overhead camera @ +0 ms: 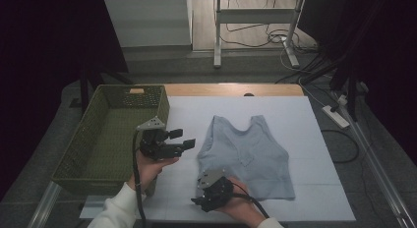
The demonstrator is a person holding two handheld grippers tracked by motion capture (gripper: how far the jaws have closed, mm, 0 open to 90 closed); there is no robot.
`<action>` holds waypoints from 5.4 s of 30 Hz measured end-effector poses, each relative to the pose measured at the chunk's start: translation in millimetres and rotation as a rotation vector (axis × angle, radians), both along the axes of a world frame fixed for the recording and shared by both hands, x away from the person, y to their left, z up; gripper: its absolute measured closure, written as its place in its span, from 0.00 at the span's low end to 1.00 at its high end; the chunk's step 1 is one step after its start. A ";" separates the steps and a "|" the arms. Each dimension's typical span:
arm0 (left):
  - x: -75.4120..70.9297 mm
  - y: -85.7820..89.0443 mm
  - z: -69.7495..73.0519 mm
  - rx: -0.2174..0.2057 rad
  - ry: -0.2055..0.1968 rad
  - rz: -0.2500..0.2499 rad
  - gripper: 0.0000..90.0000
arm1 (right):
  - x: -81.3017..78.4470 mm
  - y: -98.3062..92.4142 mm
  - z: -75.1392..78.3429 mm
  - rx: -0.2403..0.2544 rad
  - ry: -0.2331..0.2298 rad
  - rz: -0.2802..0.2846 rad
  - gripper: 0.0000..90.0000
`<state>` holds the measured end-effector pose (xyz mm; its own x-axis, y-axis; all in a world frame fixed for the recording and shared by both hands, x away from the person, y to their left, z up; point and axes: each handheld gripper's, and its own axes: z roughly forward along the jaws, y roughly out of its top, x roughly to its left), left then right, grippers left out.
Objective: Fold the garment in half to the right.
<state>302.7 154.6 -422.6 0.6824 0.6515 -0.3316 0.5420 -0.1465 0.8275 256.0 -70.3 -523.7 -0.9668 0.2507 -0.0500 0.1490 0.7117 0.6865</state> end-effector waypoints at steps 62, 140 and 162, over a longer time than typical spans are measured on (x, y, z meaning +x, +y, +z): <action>4.7 -24.0 -19.4 0.073 0.049 0.003 0.27 | -31.6 -23.4 38.5 0.194 0.060 0.030 0.92; 79.0 -63.8 -106.8 0.308 0.242 0.084 0.22 | -30.9 -19.2 27.8 0.140 0.082 0.061 0.92; 70.3 -68.0 -111.3 0.227 0.243 0.040 0.48 | -30.7 -18.8 27.1 0.134 0.074 0.065 0.92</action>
